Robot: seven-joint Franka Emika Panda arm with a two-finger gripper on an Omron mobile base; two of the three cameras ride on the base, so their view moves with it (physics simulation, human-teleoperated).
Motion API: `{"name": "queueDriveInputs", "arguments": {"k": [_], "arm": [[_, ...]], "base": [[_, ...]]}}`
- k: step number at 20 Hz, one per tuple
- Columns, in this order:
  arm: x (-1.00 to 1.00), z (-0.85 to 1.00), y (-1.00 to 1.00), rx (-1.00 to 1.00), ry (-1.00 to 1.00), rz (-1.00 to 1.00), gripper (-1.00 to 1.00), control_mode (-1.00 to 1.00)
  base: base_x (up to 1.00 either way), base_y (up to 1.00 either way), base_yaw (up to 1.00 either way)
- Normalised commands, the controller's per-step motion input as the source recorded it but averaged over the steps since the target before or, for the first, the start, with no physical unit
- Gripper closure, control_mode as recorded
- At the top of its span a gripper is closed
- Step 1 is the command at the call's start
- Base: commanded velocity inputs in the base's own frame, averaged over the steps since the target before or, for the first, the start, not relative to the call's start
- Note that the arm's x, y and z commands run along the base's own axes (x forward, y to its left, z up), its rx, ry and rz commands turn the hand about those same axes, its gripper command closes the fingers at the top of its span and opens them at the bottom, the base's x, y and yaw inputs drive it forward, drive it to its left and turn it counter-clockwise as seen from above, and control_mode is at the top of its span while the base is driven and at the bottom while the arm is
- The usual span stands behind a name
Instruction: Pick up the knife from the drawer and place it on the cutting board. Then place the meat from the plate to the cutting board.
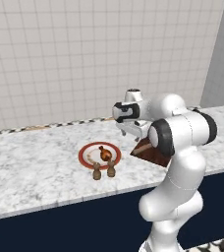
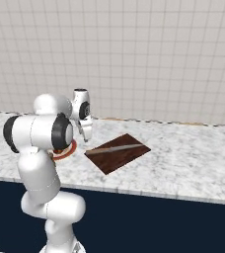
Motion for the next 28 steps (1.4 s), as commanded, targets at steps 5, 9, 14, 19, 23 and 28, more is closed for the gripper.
{"name": "queueDriveInputs", "arguments": {"k": [5,9,14,19,23,28], "arm": [[0.00,0.04,0.99,-0.01,0.00,0.42,-1.00,-1.00],[0.00,-0.06,0.79,0.00,0.00,0.43,-1.00,-1.00],[0.02,-0.28,0.42,0.00,0.03,0.35,-1.00,-1.00],[0.00,-0.38,0.14,0.00,0.07,0.30,-1.00,-1.00],[0.00,-0.29,0.03,0.00,0.07,0.23,-1.00,-1.00],[0.00,-0.29,0.00,0.00,0.06,0.17,-1.00,-1.00]], "base": [[0.00,0.00,0.00],[0.00,0.00,0.00],[0.00,0.00,0.00],[0.00,0.00,0.00],[0.00,0.00,0.00],[0.00,0.00,0.00]]}}
